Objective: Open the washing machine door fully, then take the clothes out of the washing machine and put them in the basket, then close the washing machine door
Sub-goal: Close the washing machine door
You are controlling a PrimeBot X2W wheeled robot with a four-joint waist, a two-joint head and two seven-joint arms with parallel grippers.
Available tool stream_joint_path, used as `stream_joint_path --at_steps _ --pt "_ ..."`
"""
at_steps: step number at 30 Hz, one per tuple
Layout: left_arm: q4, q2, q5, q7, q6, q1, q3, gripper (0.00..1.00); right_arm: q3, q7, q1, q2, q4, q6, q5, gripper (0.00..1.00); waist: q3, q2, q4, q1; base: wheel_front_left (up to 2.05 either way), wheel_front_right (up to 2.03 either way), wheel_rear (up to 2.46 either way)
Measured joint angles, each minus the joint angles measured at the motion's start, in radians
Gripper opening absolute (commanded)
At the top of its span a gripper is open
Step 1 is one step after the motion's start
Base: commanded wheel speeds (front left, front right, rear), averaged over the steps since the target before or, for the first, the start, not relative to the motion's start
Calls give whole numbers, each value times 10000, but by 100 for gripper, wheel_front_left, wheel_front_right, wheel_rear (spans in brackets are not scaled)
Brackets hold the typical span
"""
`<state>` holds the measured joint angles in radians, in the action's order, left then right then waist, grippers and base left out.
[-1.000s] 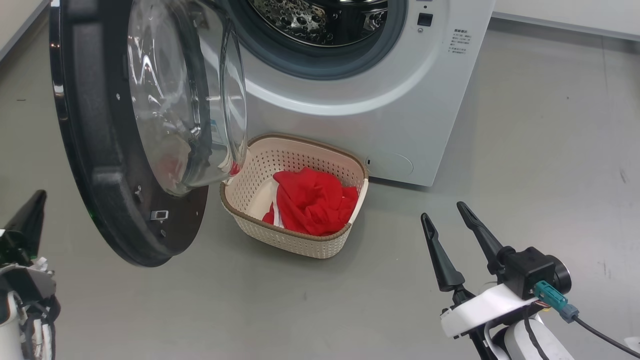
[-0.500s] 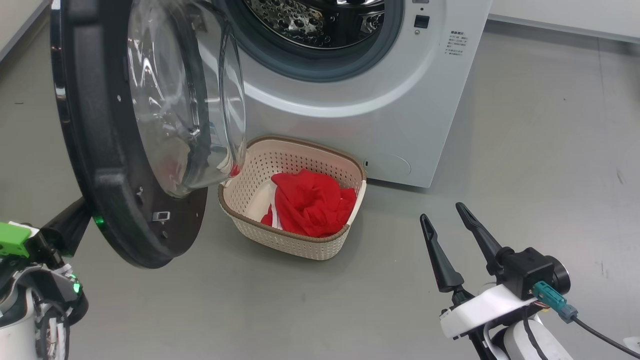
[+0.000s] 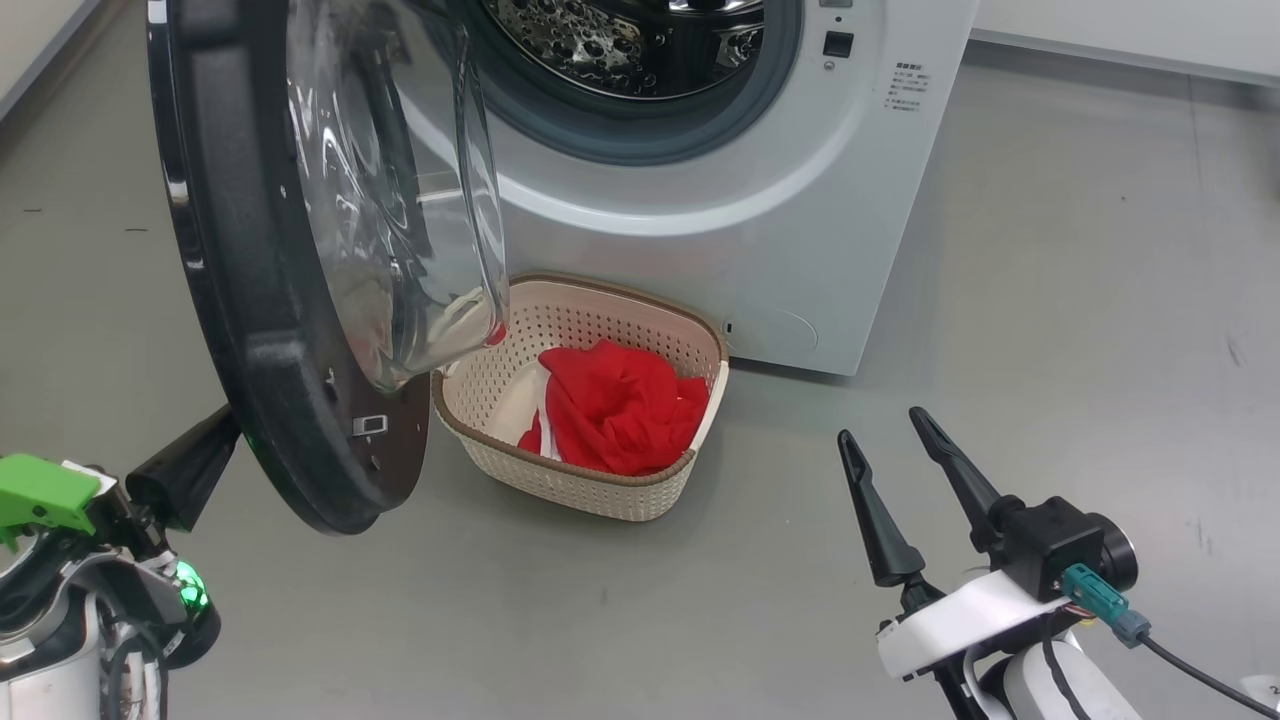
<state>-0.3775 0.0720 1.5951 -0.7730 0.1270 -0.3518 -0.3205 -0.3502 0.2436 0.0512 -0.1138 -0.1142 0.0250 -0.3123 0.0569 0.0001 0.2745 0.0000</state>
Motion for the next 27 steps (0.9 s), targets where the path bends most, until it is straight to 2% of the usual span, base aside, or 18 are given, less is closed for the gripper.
stream_joint_path --at_steps 15,27 --pt "253 -257 554 -88 0 145 184 0 -155 0 8 44 -15 6 0 100 125 0 -789 0 0 0 0" --pt "336 -355 713 236 0 145 412 0 -155 0 35 59 -52 6 0 100 337 0 -1811 0 0 0 0"
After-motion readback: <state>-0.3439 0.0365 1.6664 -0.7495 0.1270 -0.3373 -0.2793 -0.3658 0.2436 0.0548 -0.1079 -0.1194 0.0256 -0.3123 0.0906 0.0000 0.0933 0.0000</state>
